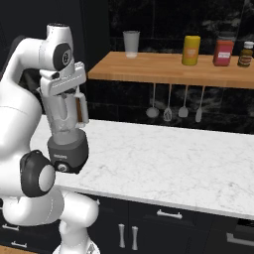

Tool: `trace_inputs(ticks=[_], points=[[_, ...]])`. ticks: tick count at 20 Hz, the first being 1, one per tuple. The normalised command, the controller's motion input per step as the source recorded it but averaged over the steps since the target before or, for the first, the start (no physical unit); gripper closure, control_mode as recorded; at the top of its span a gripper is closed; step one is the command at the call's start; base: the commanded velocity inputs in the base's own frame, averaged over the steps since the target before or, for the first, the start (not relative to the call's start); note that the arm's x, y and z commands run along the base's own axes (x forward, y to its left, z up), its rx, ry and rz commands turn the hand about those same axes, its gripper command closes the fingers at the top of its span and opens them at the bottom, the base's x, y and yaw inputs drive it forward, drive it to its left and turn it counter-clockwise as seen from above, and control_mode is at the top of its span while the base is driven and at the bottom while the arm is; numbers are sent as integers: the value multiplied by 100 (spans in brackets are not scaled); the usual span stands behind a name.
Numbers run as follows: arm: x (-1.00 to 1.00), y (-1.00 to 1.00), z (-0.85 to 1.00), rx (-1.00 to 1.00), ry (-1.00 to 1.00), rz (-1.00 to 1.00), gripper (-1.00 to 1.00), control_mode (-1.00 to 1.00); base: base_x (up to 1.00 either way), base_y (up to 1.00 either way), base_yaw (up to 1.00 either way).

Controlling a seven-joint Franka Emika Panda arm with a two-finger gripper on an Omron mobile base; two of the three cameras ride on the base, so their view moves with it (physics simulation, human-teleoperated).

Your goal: Close the lid blender by securely placing the lid on top.

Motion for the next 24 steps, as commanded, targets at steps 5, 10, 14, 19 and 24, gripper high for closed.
trace_inputs(ticks=[5, 10, 14, 19, 24], points=[[-39, 16, 0, 0, 9, -6, 100, -100, 0, 0, 0], [-32, 7, -2, 0, 9, -7, 100, -100, 0, 0, 0], [-34, 0, -4, 0, 4, -7, 100, -100, 0, 0, 0], [-36, -3, 0, 0, 0, -11, 100, -100, 0, 0, 0], [-44, -22, -1, 0, 0, -18, -100, -100, 0, 0, 0]])
